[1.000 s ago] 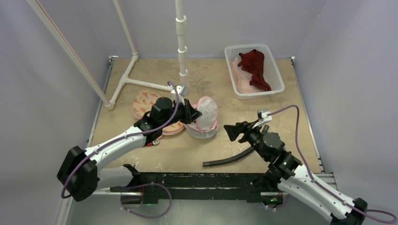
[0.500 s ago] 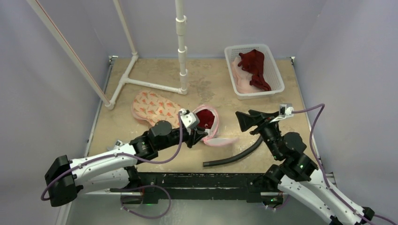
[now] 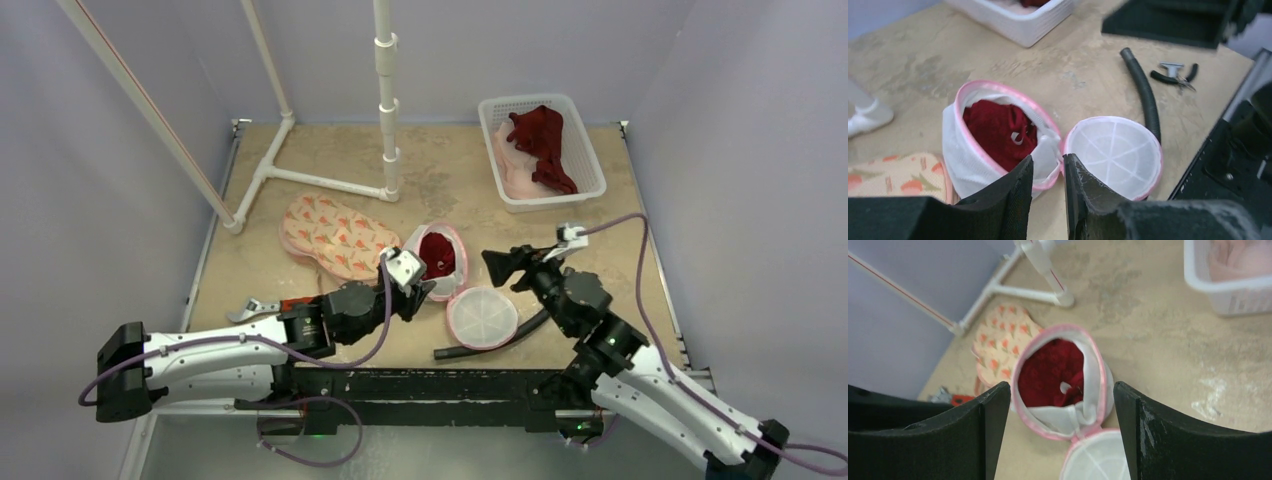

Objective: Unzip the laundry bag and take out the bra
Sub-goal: Open the laundry bag at the center of the board.

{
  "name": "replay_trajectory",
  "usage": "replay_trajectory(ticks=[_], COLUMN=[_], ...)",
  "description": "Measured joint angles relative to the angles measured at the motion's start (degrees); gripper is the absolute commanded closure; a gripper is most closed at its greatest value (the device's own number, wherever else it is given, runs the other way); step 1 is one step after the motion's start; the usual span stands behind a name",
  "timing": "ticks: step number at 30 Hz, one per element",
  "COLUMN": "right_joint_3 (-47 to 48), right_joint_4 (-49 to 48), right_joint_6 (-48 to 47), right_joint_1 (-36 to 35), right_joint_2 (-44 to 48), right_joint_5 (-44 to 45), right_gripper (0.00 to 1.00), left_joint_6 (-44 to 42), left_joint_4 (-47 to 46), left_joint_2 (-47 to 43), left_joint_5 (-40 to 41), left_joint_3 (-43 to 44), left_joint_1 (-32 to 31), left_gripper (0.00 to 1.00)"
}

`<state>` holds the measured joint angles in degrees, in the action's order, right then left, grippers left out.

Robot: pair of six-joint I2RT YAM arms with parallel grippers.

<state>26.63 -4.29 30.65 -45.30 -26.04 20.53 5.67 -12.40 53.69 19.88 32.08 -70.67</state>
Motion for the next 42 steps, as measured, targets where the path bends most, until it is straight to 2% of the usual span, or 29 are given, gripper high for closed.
replay_trajectory(ticks=[3, 8, 10, 15, 18, 24, 32, 33, 35, 39, 42], right_joint_3=[-2.78, -4.26, -4.57, -6.40, -7.78, -8.44, -8.44, -8.44, -8.44, -8.24, -7.37], right_joint_4=[-1.95, -6.91, -9.33, -16.11, -20.76, -28.55, -33.94, -34.25, -35.15, -35.36, -32.85], right_joint_6=[1.22, 3.04, 3.52, 4.83, 5.60, 6.49, 6.86, 6.84, 6.86, 6.88, 6.47], right_joint_1=[0.02, 0.72, 1.73, 9.53, 13.88, 14.91, 15.10, 15.10, 15.10, 15.13, 15.10], right_joint_2=[-5.99, -17.88, -21.66, -26.88, -31.45, -40.44, -49.27, -49.66, -50.45, -50.38, -47.23], right_joint_5=[-2.38, -6.88, -8.76, -16.00, -20.68, -27.52, -30.95, -31.10, -31.87, -32.83, -33.29], right_gripper=[0.23, 0.23, 0.23, 0.26, 0.29, 0.34, 0.54, 0.59, 0.77, 1.00, 1.00], left_joint_6=[8.44, 22.58, 26.69, 31.23, 32.26, 34.25, 36.39, 36.74, 36.89, 37.22, 37.29], left_joint_4=[2.43, 4.28, 3.80, 2.75, 1.99, 2.12, 3.13, 3.17, 3.65, 3.76, 3.87], left_joint_2=[2.43, 8.72, 9.42, 9.44, 10.23, 13.90, 13.84, 13.53, 12.85, 11.52, 10.45], left_joint_5=[5.05, 2.32, 1.01, 0.07, -0.02, 0.20, 2.47, 2.69, 3.02, 3.21, 3.28], left_joint_3=[1.14, 0.59, -0.59, -1.14, -1.14, -1.14, -2.36, -2.69, -2.97, -2.97, -2.97], left_joint_1=[2.16, 11.72, 13.35, 13.68, 14.56, 15.74, 15.91, 15.91, 15.91, 15.91, 15.91], left_gripper=[0.73, 0.72, 0.71, 0.70, 0.73, 0.84, 0.99, 1.00, 1.00, 1.00, 1.00])
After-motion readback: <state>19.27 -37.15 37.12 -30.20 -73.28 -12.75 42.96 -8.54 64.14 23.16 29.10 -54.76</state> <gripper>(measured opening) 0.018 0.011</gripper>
